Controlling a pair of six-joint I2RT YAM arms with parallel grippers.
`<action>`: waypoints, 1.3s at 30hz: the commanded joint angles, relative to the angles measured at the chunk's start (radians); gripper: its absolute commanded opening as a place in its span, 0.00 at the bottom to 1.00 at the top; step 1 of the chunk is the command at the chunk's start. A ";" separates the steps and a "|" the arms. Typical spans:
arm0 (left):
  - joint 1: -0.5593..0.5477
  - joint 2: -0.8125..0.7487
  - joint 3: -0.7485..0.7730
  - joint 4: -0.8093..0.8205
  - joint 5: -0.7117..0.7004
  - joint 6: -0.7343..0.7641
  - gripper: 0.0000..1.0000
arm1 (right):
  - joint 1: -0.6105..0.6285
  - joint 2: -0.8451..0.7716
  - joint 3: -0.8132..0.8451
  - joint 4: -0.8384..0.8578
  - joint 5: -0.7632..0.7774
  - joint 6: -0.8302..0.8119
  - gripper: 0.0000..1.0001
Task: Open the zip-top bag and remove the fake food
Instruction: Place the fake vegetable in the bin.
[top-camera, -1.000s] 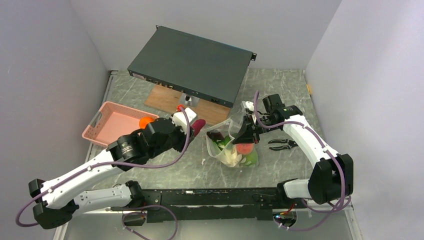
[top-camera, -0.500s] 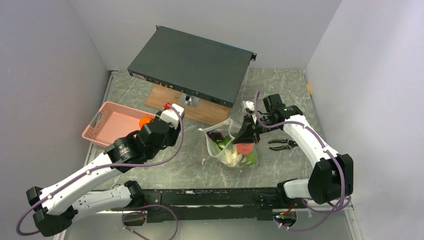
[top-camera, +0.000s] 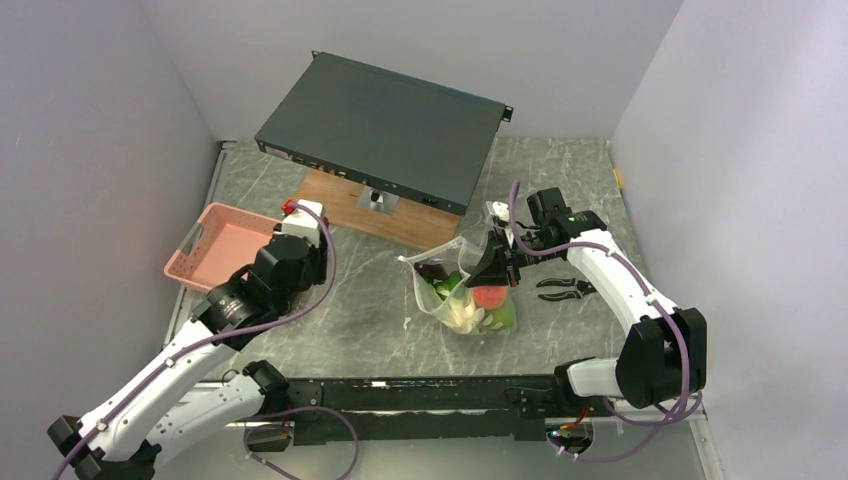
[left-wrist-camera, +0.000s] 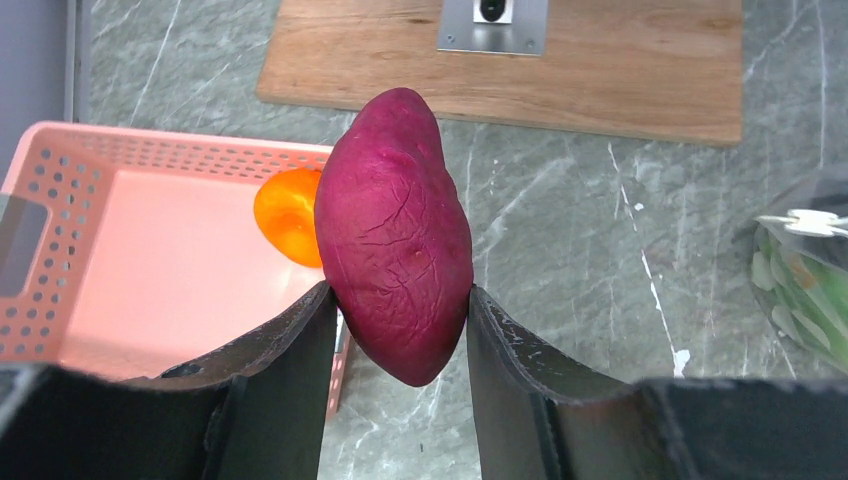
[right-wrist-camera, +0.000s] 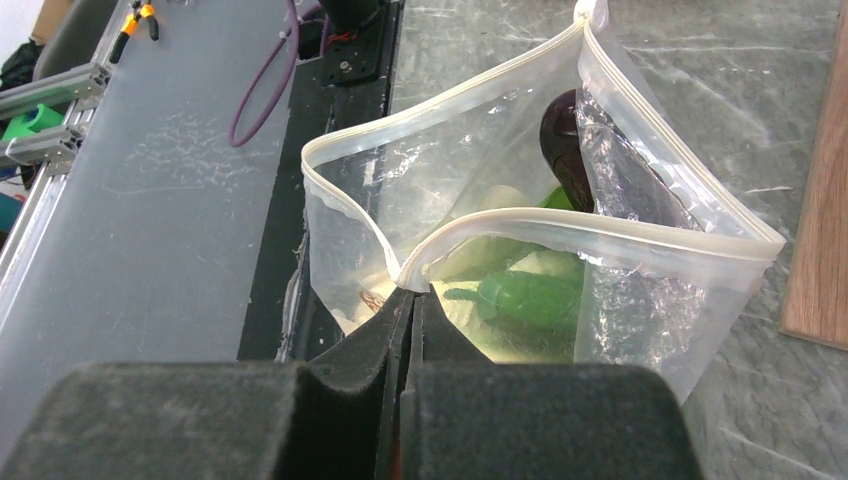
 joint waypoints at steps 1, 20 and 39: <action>0.062 -0.040 -0.024 0.030 0.038 -0.058 0.00 | -0.005 0.002 0.024 -0.002 -0.012 -0.033 0.00; 0.242 -0.068 -0.060 0.031 0.143 -0.129 0.00 | -0.007 0.004 0.030 -0.004 -0.013 -0.033 0.00; 0.446 -0.060 -0.083 0.030 0.274 -0.180 0.00 | -0.009 0.005 0.028 -0.003 -0.010 -0.033 0.00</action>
